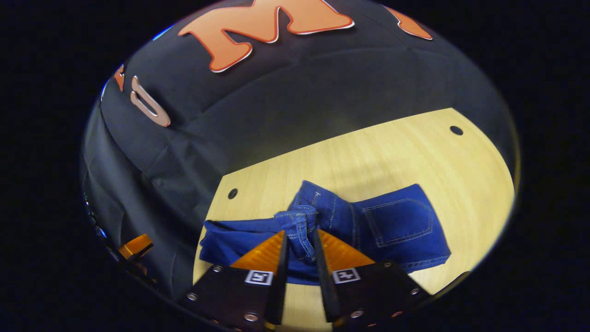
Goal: Grasp the waist and the cuffs of the jeans and fold them to make the two legs overlap; first hold the waist and fold one-third of the jeans toward the cuffs, then hold the cuffs and fold the remaining one-third in the same direction to finish folding.
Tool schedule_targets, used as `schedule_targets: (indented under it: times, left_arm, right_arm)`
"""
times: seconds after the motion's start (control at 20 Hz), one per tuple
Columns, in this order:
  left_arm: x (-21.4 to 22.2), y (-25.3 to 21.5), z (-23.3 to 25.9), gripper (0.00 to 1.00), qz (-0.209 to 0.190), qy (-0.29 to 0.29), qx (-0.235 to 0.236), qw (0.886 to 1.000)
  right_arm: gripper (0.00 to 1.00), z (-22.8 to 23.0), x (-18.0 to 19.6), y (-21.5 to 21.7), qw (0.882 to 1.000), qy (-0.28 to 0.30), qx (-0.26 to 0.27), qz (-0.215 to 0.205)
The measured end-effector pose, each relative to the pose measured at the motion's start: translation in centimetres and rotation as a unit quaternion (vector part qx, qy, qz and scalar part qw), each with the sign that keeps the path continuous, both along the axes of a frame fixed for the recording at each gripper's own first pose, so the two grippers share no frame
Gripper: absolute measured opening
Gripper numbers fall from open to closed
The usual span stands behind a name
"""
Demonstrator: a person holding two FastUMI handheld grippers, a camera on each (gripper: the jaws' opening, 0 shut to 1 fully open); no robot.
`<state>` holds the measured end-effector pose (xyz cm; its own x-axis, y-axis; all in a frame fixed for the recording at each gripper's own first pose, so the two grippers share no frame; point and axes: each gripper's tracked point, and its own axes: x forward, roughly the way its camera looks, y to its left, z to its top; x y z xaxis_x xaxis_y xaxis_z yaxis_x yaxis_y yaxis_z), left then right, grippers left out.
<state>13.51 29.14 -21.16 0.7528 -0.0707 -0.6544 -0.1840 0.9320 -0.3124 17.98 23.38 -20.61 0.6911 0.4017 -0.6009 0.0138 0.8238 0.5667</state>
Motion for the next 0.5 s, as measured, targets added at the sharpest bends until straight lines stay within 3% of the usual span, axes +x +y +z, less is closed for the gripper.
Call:
schedule_targets:
  times: [0.15, 0.2, 0.25, 0.35, 0.5]
  left_arm:
    - [-0.2, 1.1, -2.3, 0.98, 0.016, 0.027, -0.029, 0.999]
    - [-0.2, 1.4, -3.1, 0.98, 0.022, 0.036, -0.044, 0.998]
    - [-0.2, 1.7, -4.0, 0.98, 0.028, 0.048, -0.06, 0.997]
    - [-0.3, 2.5, -6.0, 0.98, 0.042, 0.073, -0.09, 0.992]
    - [-0.4, 3.7, -8.8, 0.98, 0.064, 0.105, -0.134, 0.983]
  right_arm:
    - [0.62, 1.8, 0.1, 0.6, 1.0, -0.029, -0.005, 0.001]
    - [0.64, 2.2, 0.1, 0.5, 0.999, -0.036, -0.009, -0.002]
    - [0.59, 2.7, 0.1, 0.1, 0.999, -0.043, -0.013, -0.006]
    - [0.8, 3.9, 0.2, -0.6, 0.998, -0.056, -0.019, -0.017]
    - [0.88, 5.2, -0.1, -2.8, 0.996, -0.069, -0.04, -0.044]
